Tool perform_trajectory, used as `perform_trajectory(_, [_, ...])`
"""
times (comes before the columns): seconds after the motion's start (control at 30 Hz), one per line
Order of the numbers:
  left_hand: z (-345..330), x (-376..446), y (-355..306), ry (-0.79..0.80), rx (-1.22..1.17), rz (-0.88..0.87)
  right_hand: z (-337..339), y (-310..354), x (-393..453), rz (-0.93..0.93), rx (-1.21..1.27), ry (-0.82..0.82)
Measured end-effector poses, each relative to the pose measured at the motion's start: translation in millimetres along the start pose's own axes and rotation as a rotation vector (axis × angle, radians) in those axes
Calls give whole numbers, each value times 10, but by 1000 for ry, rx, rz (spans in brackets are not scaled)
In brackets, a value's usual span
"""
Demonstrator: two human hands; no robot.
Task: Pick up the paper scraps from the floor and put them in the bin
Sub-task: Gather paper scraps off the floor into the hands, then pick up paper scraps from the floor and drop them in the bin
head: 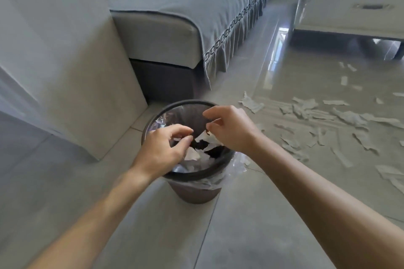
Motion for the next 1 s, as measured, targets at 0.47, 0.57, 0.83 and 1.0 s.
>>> perform_trajectory(0.47, [-514, 605, -28, 118, 578, -248, -29, -278, -111, 301, -316, -157])
perform_trajectory(0.57, [-519, 775, -38, 48, 590, -131, -10, -563, 46, 205, -257, -88])
perform_trajectory(0.83, [-963, 679, -868, -185, 384, -433, 13, -1647, 275, -27, -203, 138])
perform_trajectory(1.0, [-1984, 1174, -244, 294, 460, 51, 83, -2716, 161, -394, -256, 246])
Point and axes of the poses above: each hand's wrist, its own x-axis towards the middle knuckle, its own z-axis out of the back of the hand, y = z × x, the point moved 10 cm from there along x, towards the middle knuckle, and after that the axes turned 6 degrees about y, right-handed, at the moved point
